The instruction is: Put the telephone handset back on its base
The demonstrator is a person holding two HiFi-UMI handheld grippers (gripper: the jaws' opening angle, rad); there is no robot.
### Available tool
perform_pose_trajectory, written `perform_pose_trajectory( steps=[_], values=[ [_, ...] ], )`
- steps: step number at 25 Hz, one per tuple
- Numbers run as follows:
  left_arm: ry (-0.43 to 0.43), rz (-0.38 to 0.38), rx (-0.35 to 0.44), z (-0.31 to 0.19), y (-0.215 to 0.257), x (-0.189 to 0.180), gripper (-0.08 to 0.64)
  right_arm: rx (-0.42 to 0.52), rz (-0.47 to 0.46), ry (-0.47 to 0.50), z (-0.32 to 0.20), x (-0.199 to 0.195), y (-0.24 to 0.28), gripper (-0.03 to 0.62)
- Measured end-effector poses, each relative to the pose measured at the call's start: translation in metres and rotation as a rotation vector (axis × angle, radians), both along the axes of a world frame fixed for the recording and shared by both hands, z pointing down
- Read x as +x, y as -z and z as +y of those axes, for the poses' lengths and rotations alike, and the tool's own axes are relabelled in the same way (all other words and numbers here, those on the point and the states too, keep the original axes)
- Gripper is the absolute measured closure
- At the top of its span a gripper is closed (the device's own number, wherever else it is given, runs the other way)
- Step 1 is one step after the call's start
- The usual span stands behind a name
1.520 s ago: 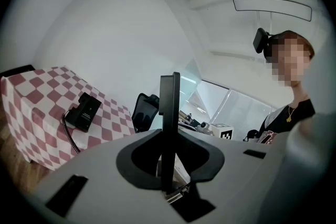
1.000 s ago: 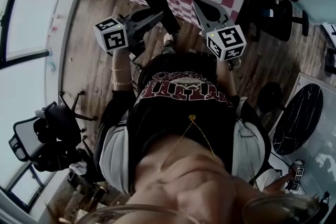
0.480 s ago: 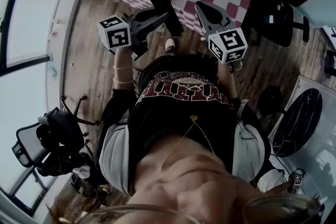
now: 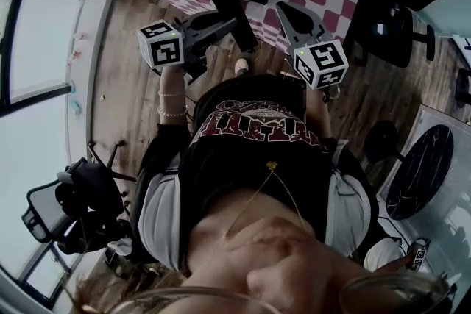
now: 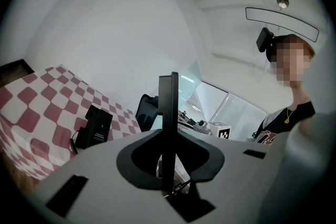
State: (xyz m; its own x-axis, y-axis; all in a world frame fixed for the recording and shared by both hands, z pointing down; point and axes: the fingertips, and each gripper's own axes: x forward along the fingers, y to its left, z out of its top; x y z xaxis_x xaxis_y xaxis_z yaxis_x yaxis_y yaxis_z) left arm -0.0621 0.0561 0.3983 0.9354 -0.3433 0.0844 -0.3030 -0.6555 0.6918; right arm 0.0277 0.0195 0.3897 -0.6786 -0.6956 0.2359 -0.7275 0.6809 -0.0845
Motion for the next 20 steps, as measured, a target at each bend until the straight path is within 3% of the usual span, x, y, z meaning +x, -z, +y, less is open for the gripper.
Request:
perform_pose_trajectory(
  steps=[9, 20],
  values=[
    [-0.018, -0.005, -0.009, -0.007, -0.006, -0.014, 0.479, -0.018, 0.011, -0.014, -0.002, -0.011, -0.009, 0.572],
    [-0.025, -0.01, -0.034, -0.018, -0.012, 0.01, 0.479, -0.058, 0.008, -0.018, -0.011, 0.013, -0.019, 0.572]
  ],
)
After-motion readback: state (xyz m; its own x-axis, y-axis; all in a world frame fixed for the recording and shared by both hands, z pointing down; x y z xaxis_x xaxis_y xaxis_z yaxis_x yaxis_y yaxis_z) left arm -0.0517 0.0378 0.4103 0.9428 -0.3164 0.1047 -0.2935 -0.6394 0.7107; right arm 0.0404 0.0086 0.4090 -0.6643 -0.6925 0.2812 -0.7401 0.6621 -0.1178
